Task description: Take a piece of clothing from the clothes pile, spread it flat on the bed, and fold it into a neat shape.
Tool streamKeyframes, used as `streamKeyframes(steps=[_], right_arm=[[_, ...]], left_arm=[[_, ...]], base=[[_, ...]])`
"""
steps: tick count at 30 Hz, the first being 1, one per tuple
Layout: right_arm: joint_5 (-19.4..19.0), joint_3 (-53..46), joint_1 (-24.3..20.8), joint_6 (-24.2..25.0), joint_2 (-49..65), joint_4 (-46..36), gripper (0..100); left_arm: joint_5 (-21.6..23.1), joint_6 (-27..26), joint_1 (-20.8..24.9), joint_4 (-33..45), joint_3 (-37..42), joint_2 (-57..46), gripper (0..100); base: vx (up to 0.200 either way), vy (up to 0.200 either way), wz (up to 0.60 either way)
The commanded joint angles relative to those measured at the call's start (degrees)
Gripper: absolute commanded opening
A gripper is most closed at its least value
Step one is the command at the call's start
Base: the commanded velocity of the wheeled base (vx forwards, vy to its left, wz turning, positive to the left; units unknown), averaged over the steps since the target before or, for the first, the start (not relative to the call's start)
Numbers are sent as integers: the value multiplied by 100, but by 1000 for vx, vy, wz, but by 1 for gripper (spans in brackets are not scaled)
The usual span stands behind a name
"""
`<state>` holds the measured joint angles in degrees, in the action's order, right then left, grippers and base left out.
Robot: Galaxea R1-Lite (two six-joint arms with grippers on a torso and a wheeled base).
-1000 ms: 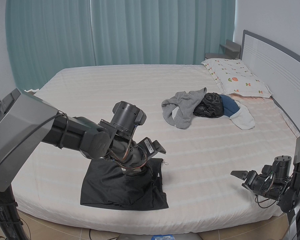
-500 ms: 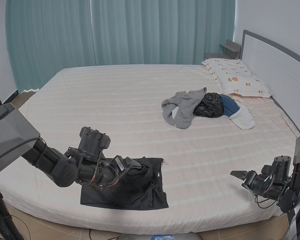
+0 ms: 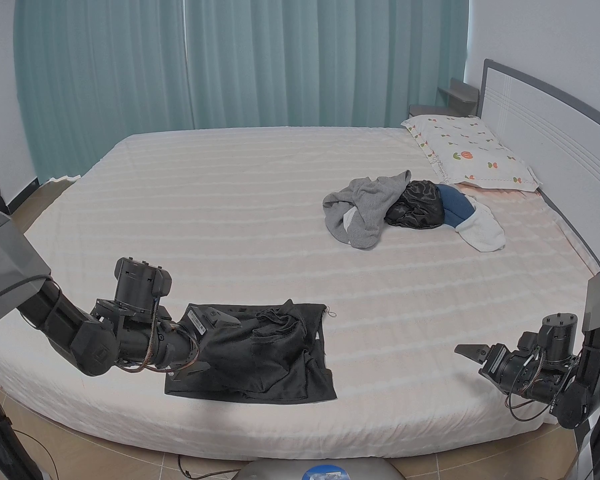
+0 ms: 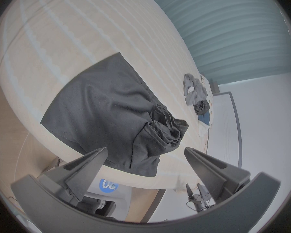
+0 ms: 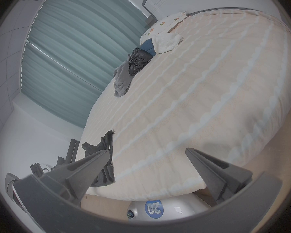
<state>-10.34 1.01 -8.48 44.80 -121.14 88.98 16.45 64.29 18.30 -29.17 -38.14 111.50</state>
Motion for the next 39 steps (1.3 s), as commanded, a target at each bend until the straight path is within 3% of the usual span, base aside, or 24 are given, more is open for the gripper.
streamKeyframes(steps=[1, 6, 8, 13, 19, 25, 26, 27, 35, 39], right_arm=[[172, -101, -153, -42, 38, 67, 100], [383, -92, -417, -129, 99, 67, 100], [700, -22, -672, -516, 143, 58, 100], [1095, 242, -927, -1219, 169, 23, 100], [1280, 716, -1208, -1448, 178, -355, 100], [1385, 1991, -1569, -1457, 565, -2104, 100], [1385, 1991, -1569, -1457, 565, -2104, 100], [1473, 2456, -1718, -1457, 635, -2754, 100], [1834, 3520, -2403, -1465, 442, -4064, 100], [2027, 3977, -2527, -1474, 266, -4618, 100]], left_arm=[[359, 215, -239, -80, 9, -110, 100], [632, 224, -555, -115, 9, -93, 100], [755, 180, -819, -124, 0, -58, 100], [781, 145, -881, -220, -26, 136, 100], [746, 145, -889, -475, 9, 329, 100], [729, 136, -881, -484, 9, 382, 100], [729, 136, -881, -484, 9, 382, 100], [720, 127, -881, -484, 9, 399, 100], [720, 127, -881, -493, 0, 417, 100], [711, 57, -863, -484, 0, 443, 100]], base=[[0, 200, 0], [0, 200, 0], [0, 200, 0], [0, 200, 0], [0, 200, 0], [0, 200, 0], [0, 200, 0], [0, 200, 0], [0, 200, 0], [0, 200, 0]])
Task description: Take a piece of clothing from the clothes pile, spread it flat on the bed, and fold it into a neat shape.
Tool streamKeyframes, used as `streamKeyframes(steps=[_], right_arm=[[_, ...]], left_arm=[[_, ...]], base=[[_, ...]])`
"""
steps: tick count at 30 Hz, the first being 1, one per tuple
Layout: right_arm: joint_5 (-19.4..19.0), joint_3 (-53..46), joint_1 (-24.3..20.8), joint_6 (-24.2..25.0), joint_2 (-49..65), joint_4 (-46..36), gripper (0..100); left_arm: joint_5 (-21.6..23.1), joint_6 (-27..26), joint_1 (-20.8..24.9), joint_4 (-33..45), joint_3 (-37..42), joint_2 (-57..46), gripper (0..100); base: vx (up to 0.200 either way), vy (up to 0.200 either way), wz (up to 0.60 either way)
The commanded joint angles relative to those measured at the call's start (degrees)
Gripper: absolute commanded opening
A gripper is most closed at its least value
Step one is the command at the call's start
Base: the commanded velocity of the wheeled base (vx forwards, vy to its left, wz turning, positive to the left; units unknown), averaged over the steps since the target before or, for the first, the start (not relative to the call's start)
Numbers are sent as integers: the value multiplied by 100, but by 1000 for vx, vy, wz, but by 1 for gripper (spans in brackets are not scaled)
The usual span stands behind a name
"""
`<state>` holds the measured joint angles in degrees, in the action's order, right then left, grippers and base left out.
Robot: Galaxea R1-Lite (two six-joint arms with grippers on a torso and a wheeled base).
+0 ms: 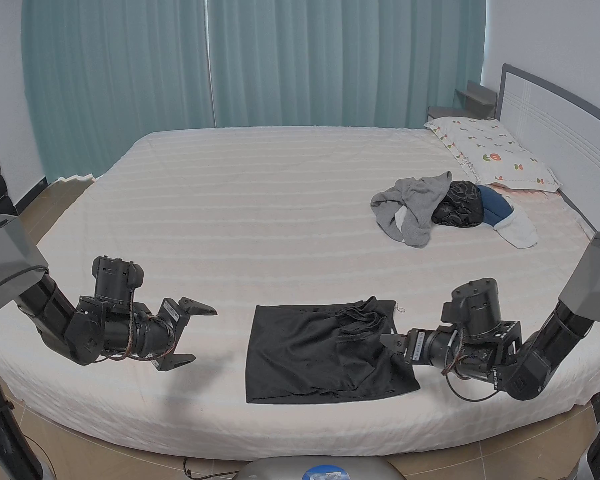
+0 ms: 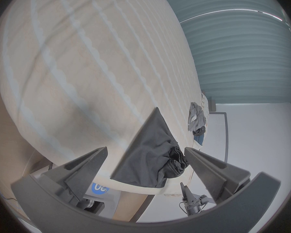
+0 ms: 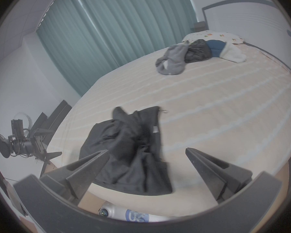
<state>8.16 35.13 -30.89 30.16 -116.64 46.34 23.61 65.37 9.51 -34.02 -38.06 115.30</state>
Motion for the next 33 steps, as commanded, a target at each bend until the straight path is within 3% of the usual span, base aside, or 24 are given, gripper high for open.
streamKeyframes(steps=[1, 17, 27, 33], right_arm=[[186, 600, -286, -19, -201, -389, 100], [1434, 1646, -277, -283, -1133, -1821, 100], [1452, 908, 233, -458, -597, -1874, 100], [1259, 187, 655, -476, -61, -1804, 100]], left_arm=[[-6, -59, 16, 1, 0, 63, 100], [-15, -94, 16, 1, 0, 63, 100], [-6, -94, 16, 1, 0, 63, 100], [-6, -94, 16, 1, 0, 63, 100]], base=[[0, 0, 0], [0, 0, 0], [0, 0, 0], [0, 0, 0]])
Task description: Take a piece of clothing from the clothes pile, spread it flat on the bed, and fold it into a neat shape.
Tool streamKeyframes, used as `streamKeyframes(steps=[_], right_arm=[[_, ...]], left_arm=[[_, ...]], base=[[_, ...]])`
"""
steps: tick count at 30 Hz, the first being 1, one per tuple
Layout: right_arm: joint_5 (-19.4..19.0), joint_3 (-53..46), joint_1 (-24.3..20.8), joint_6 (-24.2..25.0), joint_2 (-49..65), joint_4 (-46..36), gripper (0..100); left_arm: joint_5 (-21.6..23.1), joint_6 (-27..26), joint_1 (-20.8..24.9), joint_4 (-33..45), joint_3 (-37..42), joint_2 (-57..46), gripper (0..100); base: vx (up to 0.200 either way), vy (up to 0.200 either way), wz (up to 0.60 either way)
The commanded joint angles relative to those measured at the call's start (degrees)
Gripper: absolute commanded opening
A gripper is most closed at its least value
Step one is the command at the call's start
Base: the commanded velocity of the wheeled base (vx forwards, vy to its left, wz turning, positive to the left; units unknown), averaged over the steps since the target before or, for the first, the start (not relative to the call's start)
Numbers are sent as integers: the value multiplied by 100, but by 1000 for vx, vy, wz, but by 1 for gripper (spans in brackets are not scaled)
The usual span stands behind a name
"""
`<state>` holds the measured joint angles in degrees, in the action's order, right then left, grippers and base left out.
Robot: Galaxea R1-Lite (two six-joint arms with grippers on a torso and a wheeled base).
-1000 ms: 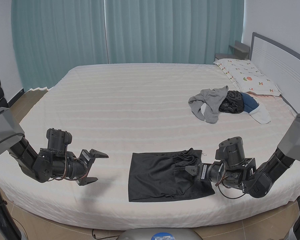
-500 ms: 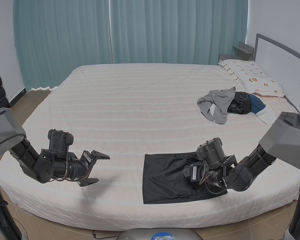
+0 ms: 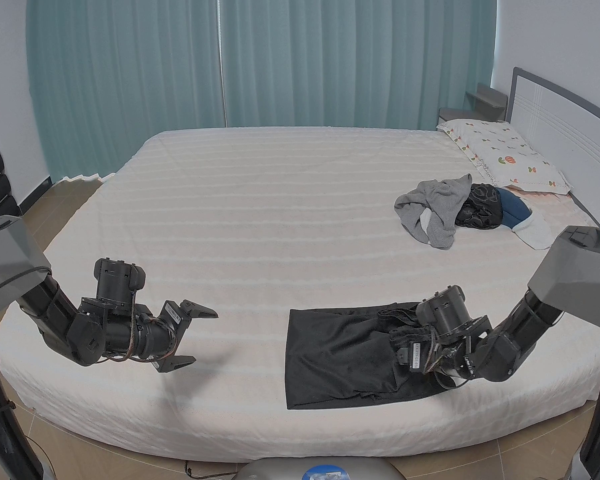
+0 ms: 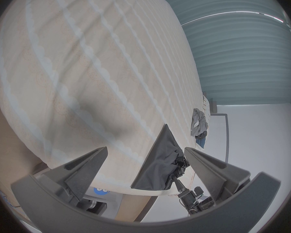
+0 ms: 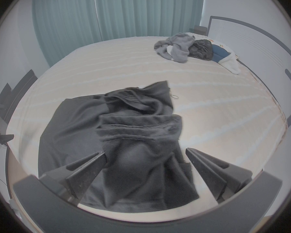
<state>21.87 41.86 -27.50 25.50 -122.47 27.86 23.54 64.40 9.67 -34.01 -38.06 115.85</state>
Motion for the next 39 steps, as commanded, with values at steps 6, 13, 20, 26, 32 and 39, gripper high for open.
streamKeyframes(steps=[6, 13, 20, 26, 32, 39], right_arm=[[-447, -1013, 702, -19, 856, 53, 100], [-1036, -1453, 1238, -10, 1348, 62, 100], [-2178, -1391, 1318, 280, 1753, 80, 100], [-2635, -1321, 1300, 605, 1252, 264, 100], [-2890, -1312, 1318, 781, 522, 1284, 100], [-2873, -1426, 1529, 710, 232, 1688, 0]], left_arm=[[1, 2, 0, 0, 0, 8, 100], [1, 2, 0, 0, 0, 8, 100], [1, 2, 0, 0, 0, 8, 100], [-7, 2, 0, 0, 0, 17, 100], [-7, 2, 0, 0, 0, 17, 100], [-7, 2, 9, 0, 0, 17, 100]], base=[[0, 0, 0], [0, 0, 0], [0, 0, 0], [0, 0, 0], [0, 0, 0], [0, 0, 0]])
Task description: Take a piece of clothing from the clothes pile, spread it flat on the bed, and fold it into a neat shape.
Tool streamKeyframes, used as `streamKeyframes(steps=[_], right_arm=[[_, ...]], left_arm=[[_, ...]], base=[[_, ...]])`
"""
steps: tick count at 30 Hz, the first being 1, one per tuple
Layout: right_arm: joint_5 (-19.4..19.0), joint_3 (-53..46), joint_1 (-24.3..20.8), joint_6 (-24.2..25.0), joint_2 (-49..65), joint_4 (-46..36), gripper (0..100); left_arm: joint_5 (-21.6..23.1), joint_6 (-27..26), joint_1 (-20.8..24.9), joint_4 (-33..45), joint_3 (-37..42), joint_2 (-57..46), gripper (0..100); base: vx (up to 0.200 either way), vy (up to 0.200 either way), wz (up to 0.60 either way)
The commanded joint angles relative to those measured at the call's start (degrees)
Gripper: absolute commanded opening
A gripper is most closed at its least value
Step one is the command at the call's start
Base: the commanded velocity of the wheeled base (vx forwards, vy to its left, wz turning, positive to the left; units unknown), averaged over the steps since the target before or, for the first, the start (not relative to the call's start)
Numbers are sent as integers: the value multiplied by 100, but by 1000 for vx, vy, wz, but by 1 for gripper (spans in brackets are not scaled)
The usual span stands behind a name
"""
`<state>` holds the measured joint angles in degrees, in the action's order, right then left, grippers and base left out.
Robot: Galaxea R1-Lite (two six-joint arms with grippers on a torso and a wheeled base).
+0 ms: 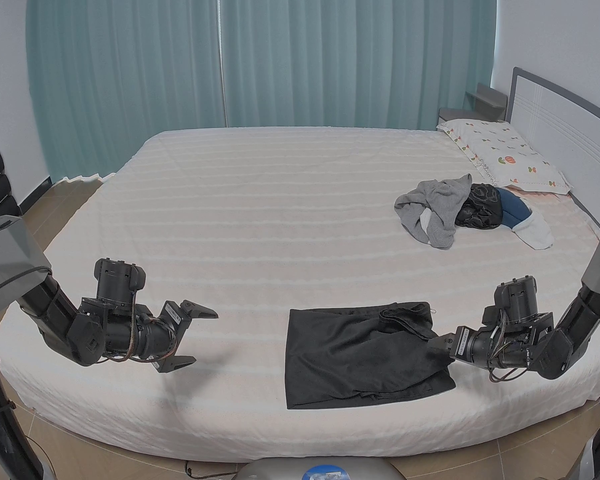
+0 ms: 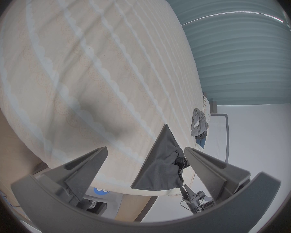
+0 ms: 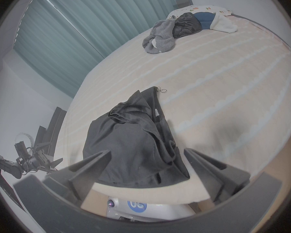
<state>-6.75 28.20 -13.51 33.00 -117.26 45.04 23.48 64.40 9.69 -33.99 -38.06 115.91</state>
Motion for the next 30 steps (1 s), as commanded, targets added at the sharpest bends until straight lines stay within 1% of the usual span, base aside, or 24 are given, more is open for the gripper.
streamKeyframes(steps=[1, 8, 15, 16, 20, 25, 27, 28, 29, 30], right_arm=[[-1, -86, 164, -39, -271, -31, 0], [16, -438, 208, -136, -148, 13, 0], [16, -499, 208, -145, -25, -31, 0], [16, -517, 199, -171, -34, -22, 100], [25, -491, 199, -180, 72, 13, 100], [7, -376, 129, -171, 678, -57, 100], [16, -227, -12, -145, 819, -66, 100], [16, -227, -12, -145, 819, -66, 100], [34, 2, -187, -127, 854, -119, 100], [34, 116, -266, -127, 836, -171, 100]], left_arm=[[-1, 2, 6, -3, 0, 11, 100], [8, 2, 6, -3, 0, 11, 100], [-1, 2, 6, -3, 0, 11, 100], [-1, 2, 6, -3, 0, 11, 100], [-1, 2, 6, -3, 0, 11, 100], [-1, 2, 6, -3, 0, 11, 100], [-1, 2, 6, -3, 0, 20, 100], [-1, 2, 6, -3, 0, 20, 100], [-1, 2, 15, -3, 0, 28, 100], [-1, 2, 15, -3, 0, 28, 100]], base=[[0, 0, 0], [0, 0, 0], [0, 0, 0], [0, 0, 0], [0, 0, 0], [0, 0, 0], [0, 0, 0], [0, 0, 0], [0, 0, 0], [0, 0, 0]])
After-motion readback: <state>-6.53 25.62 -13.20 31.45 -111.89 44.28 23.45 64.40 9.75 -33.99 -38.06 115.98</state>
